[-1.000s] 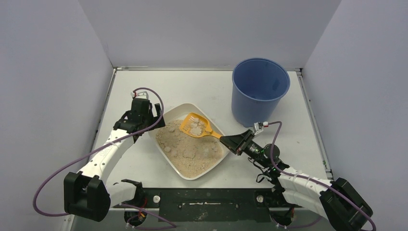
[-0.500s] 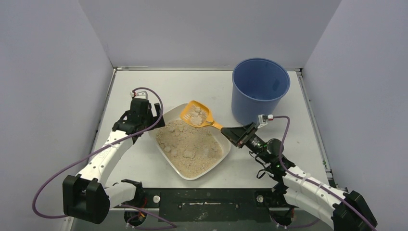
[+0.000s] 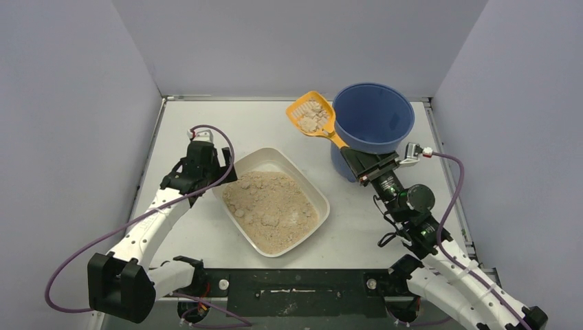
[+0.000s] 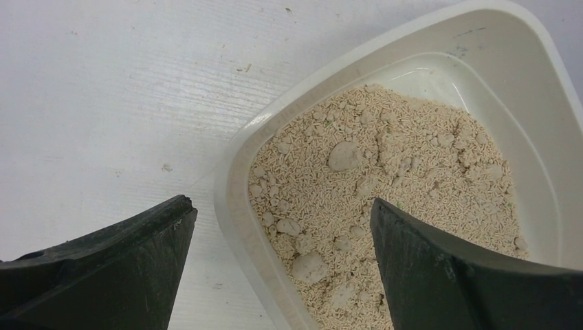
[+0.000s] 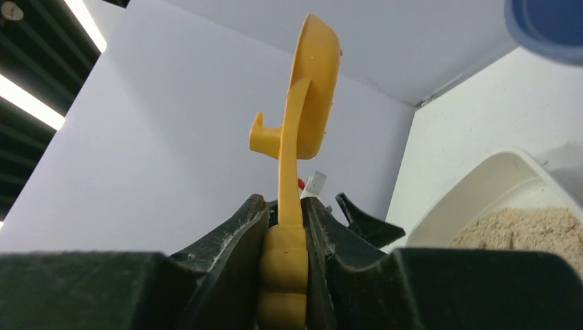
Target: Clean the litter box
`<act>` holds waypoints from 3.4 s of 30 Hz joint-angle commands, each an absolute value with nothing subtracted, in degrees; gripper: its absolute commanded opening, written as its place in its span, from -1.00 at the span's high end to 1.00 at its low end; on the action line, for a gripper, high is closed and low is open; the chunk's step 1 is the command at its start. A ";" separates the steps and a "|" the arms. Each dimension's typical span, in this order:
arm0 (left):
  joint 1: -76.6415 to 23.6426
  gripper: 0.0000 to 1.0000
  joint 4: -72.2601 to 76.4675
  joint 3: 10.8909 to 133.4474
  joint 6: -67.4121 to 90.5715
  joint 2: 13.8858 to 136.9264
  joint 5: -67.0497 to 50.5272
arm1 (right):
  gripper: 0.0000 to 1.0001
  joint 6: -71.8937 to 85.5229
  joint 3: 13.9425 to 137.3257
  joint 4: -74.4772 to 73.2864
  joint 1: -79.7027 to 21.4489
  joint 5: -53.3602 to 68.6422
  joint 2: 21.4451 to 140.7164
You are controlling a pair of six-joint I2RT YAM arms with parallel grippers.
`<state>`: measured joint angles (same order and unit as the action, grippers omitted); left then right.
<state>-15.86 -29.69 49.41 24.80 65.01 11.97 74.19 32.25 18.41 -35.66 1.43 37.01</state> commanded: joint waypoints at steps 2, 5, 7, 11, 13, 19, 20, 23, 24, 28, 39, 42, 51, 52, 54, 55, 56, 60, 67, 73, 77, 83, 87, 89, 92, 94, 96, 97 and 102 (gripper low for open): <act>-16.97 -0.94 -27.67 49.74 24.24 62.81 12.46 | 1.00 66.51 39.95 10.35 -35.25 -9.98 34.30; -17.60 -0.94 -27.79 49.74 24.25 62.55 12.57 | 1.00 62.51 44.06 3.39 -35.27 -14.32 34.07; -18.06 -0.94 -27.85 49.75 24.26 62.54 12.57 | 1.00 59.36 45.93 1.19 -35.33 -16.76 34.04; -18.69 -0.94 -28.08 49.98 24.26 62.43 12.46 | 1.00 53.61 47.84 -3.31 -35.29 -22.28 34.28; -19.22 -0.94 -28.20 50.00 24.18 62.17 12.48 | 1.00 50.75 48.39 -4.34 -35.32 -25.26 34.04; -20.67 -0.94 -28.44 50.09 23.81 61.83 12.56 | 1.00 39.67 50.52 -6.88 -35.33 -29.60 35.38; -20.92 -0.94 -28.52 50.10 23.73 61.73 12.64 | 1.00 38.09 51.22 -7.87 -35.31 -30.21 35.84; -21.71 -0.94 -28.57 50.26 23.57 61.72 12.85 | 1.00 32.36 52.30 -9.96 -35.31 -31.88 36.96; -21.93 -0.94 -28.63 50.22 23.51 61.77 12.91 | 1.00 30.28 52.48 -10.34 -35.32 -32.24 37.19; -22.94 -0.94 -28.74 50.30 23.37 61.66 13.34 | 1.00 22.04 54.55 -12.37 -35.28 -32.74 39.05; -24.51 -0.94 -29.11 50.57 23.09 61.68 13.84 | 1.00 -6.87 63.03 -18.55 -35.28 -30.75 48.30; -24.82 -0.94 -29.26 50.70 23.04 61.53 14.18 | 1.00 -14.99 63.73 -19.48 -35.32 -30.40 50.01; -25.73 -0.94 -29.67 50.65 22.87 61.41 15.09 | 1.00 -26.52 66.18 -21.10 -35.52 -31.36 53.05; -25.75 -0.94 -29.77 50.69 22.85 61.37 15.16 | 1.00 -26.62 66.72 -21.22 -35.65 -31.08 53.22; -25.75 -0.94 -29.71 50.62 22.85 61.35 15.37 | 1.00 -26.63 67.90 -21.75 -35.97 -30.40 53.68; -25.75 -0.94 -29.80 50.62 22.92 61.35 15.49 | 1.00 -26.63 68.47 -22.06 -36.06 -30.21 53.96; -25.75 -0.94 -29.84 50.62 22.94 61.39 15.61 | 1.00 -26.63 69.13 -22.44 -36.28 -29.98 54.18; -25.75 -0.94 -30.10 50.58 23.07 61.36 16.48 | 1.00 -23.71 73.19 -24.35 -36.97 -27.30 55.05; -25.66 -0.95 -30.41 50.63 23.61 61.40 17.76 | 1.00 -10.63 81.04 -25.76 -37.34 -12.45 55.28; -25.42 -0.95 -31.10 50.52 24.72 62.21 20.39 | 1.00 0.63 84.73 -26.74 -37.35 0.30 55.97; -23.59 -0.95 -31.34 50.58 25.81 63.52 22.29 | 1.00 7.59 84.63 -28.21 -37.35 7.48 56.54; -19.81 -0.95 -30.09 50.90 25.93 66.54 19.16 | 1.00 15.17 83.36 -33.28 -37.35 12.16 57.88; -18.22 -0.95 -29.94 51.94 25.79 69.25 18.40 | 1.00 18.75 80.89 -37.02 -37.35 12.70 57.95; -17.45 -0.94 -30.11 52.91 25.67 71.16 17.88 | 1.00 21.16 78.88 -38.17 -37.35 12.94 57.74; -16.35 -0.93 -29.94 54.00 25.84 73.58 17.27 | 1.00 23.54 76.60 -40.33 -37.33 13.71 58.11; -15.82 -0.91 -29.87 54.51 25.81 75.45 16.82 | 1.00 24.76 75.28 -41.51 -37.30 14.67 58.79; -15.73 -0.88 -30.55 55.59 25.90 77.76 16.79 | 1.00 25.98 74.33 -42.68 -37.22 16.07 59.90; -15.72 -0.84 -30.78 56.28 25.80 78.91 16.67 | 1.00 26.46 74.03 -43.49 -37.22 17.00 60.63; -15.74 -0.72 -31.22 59.11 25.93 83.92 15.99 | 1.00 28.15 74.64 -49.68 -36.84 20.46 66.18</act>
